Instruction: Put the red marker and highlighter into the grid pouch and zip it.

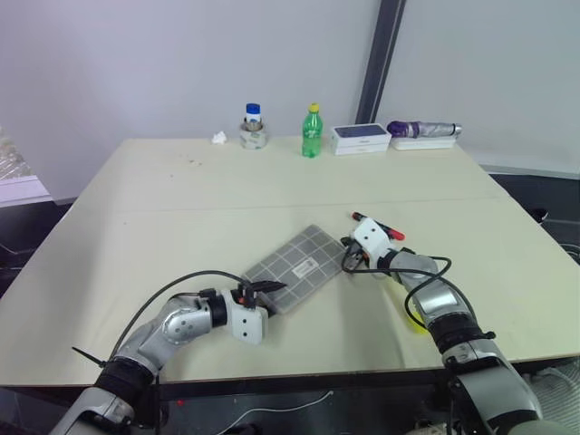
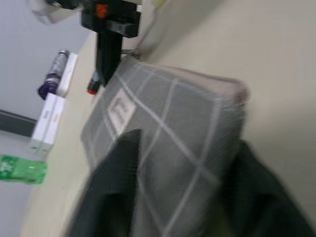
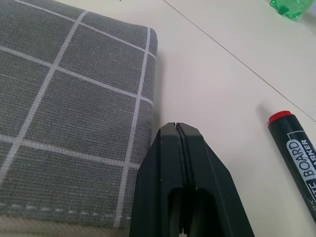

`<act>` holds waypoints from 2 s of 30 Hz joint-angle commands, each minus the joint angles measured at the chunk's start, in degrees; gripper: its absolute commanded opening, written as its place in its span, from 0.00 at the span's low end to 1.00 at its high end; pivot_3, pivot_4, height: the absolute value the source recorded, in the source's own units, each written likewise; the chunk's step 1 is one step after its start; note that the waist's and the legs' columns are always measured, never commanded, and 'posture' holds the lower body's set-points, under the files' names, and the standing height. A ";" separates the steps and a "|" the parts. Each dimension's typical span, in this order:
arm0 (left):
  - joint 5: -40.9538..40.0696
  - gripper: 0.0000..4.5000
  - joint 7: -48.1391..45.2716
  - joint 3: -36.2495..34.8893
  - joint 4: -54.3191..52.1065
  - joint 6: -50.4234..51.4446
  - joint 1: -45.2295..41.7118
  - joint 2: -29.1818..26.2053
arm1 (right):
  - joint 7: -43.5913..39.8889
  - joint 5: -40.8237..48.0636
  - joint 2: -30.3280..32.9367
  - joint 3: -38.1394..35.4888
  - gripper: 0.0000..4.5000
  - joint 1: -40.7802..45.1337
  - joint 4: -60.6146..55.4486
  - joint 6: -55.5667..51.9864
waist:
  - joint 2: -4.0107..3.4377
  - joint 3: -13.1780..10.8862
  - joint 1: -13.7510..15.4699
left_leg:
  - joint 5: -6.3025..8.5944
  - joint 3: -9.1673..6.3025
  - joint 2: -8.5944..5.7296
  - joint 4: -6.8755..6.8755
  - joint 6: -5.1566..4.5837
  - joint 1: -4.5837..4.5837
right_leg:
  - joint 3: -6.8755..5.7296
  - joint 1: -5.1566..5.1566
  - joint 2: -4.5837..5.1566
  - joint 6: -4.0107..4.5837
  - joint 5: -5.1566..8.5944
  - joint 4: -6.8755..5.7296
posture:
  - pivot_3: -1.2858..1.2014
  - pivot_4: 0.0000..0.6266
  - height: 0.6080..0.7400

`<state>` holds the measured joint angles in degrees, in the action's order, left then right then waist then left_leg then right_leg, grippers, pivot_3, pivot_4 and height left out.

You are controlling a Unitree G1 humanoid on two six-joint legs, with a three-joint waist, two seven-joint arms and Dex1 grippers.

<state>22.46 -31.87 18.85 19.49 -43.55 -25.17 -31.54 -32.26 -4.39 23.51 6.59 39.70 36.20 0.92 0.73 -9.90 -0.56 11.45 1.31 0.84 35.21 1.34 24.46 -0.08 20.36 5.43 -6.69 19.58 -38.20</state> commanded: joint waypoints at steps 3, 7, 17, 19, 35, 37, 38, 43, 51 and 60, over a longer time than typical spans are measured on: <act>0.94 0.01 1.22 0.98 1.49 1.79 0.70 0.94 | -0.39 -0.23 0.11 0.02 0.00 0.57 -2.62 0.98 | -0.06 0.04 0.05 | 0.00 -0.01 -0.03 0.04 0.00 -0.05 | 0.00 -0.08 0.02 0.00 0.00 0.00 | 0.52 0.24 1.00; -0.62 0.00 0.84 0.24 0.56 2.00 1.41 -0.02 | -3.76 4.07 -0.33 -2.13 0.06 -0.19 -5.34 -0.69 | -0.07 0.04 -0.06 | 0.00 -0.02 -0.02 0.04 0.00 -0.05 | 0.00 -0.07 0.01 -0.01 0.00 -0.01 | 0.52 0.24 1.00; -0.02 0.00 6.31 -4.65 -2.93 2.61 4.54 -4.20 | -10.76 16.06 2.48 -8.42 1.00 -6.88 -21.83 -10.43 | -0.07 0.04 -0.21 | 0.00 -0.04 0.07 -0.04 0.00 -0.04 | 0.02 0.01 -0.03 0.00 0.00 -0.01 | 0.52 0.24 1.00; 0.93 0.00 7.84 -5.47 -3.24 3.25 5.02 -5.24 | -12.05 15.90 3.54 -7.32 1.00 -9.61 -25.02 -11.78 | -0.07 0.04 -0.23 | 0.01 -0.03 0.06 -0.04 -0.01 -0.04 | 0.02 0.01 -0.02 0.00 0.00 0.00 | 0.52 0.24 1.00; 1.18 0.00 9.27 -5.56 -4.69 2.91 7.96 -7.66 | -7.69 6.73 -0.59 0.04 1.00 -2.68 -12.57 -9.79 | -0.08 0.04 -0.37 | 0.00 -0.02 0.05 -0.06 0.01 -0.04 | 0.03 0.06 -0.06 0.00 0.00 -0.01 | 0.52 0.24 1.00; 1.34 0.00 9.42 -5.52 -5.22 3.19 8.28 -7.63 | -7.36 5.25 -0.68 0.88 1.00 -1.51 -9.30 -10.10 | -0.08 0.04 -0.29 | 0.00 -0.02 0.06 -0.06 0.00 -0.03 | 0.03 0.06 -0.05 0.00 0.00 0.00 | 0.52 0.24 1.00; 1.44 0.00 9.55 -5.58 -5.50 3.37 8.46 -7.60 | -7.53 5.50 -1.06 0.79 1.00 -0.88 -7.78 -12.31 | -0.08 0.04 -0.23 | 0.00 -0.02 0.05 -0.06 0.00 -0.03 | 0.03 0.05 -0.04 0.00 0.00 0.00 | 0.52 0.24 1.00; 2.48 0.00 10.95 -6.45 -6.58 3.74 9.73 -7.96 | -10.17 7.55 -2.55 0.39 0.82 0.28 -4.63 -21.19 | -0.07 0.06 -0.35 | 0.00 -0.02 0.07 -0.06 0.00 -0.05 | 0.02 0.03 -0.06 0.00 0.00 -0.02 | 0.52 0.24 1.00; 2.34 0.00 11.19 -6.72 -6.50 4.81 9.84 -7.57 | -12.86 8.13 -1.74 1.50 0.01 -2.45 -13.08 -24.29 | -0.08 0.07 -0.36 | 0.00 -0.03 0.08 -0.07 0.00 -0.05 | 0.02 0.04 -0.05 0.00 0.00 -0.02 | 0.52 0.24 1.00; 2.95 0.00 11.30 -5.33 -4.08 7.05 6.48 -3.95 | -17.85 11.24 -2.40 6.41 0.01 -8.61 -34.37 -31.41 | -0.09 0.07 0.11 | 0.00 -0.03 0.04 -0.01 0.00 -0.01 | 0.01 0.02 -0.04 0.00 0.00 -0.03 | 0.52 0.24 1.00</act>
<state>24.49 -20.91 12.73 14.18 -37.97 -18.02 -36.02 -48.68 5.01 21.52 11.91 31.35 7.13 -29.35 0.64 -9.83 -0.45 11.45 1.28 0.87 35.23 1.34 24.45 -0.07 20.38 5.39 -6.69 19.58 -38.22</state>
